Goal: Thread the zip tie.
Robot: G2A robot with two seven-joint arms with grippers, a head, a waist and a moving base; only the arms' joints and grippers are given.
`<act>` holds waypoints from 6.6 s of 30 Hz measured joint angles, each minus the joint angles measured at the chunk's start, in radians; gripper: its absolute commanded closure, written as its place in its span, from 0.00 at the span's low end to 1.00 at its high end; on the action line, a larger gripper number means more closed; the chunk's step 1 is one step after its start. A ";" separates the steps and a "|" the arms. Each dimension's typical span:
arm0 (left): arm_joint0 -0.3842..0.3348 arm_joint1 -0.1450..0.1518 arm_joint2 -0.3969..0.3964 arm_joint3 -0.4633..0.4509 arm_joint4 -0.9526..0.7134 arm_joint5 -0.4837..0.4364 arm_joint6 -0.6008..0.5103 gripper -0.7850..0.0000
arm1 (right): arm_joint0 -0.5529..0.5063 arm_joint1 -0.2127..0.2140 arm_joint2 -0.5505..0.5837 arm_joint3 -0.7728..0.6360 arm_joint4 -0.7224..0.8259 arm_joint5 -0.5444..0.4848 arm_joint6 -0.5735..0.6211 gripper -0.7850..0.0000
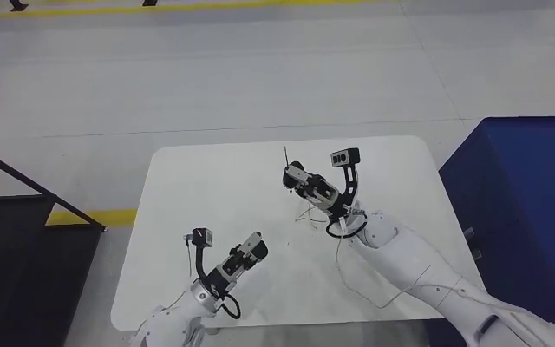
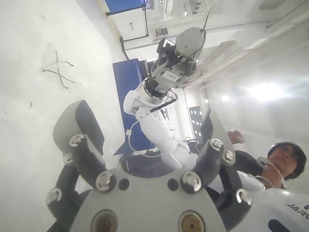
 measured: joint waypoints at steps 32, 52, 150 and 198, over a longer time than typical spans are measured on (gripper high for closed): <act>-0.165 -0.104 0.239 0.195 0.393 -0.193 0.595 0.74 | -0.094 -0.093 0.076 0.040 -0.231 0.088 0.002 1.00; -0.188 -0.124 0.233 0.212 0.375 -0.155 0.599 1.00 | -0.108 -0.130 0.144 0.068 -0.242 0.116 0.079 1.00; -0.212 0.020 0.020 0.078 -0.348 0.468 -0.624 1.00 | -0.316 0.048 0.539 -0.283 -0.256 1.068 0.867 0.95; -0.207 0.043 -0.073 0.158 -0.547 0.532 -0.490 0.00 | -0.405 0.061 0.659 -0.455 -0.055 0.925 0.821 1.00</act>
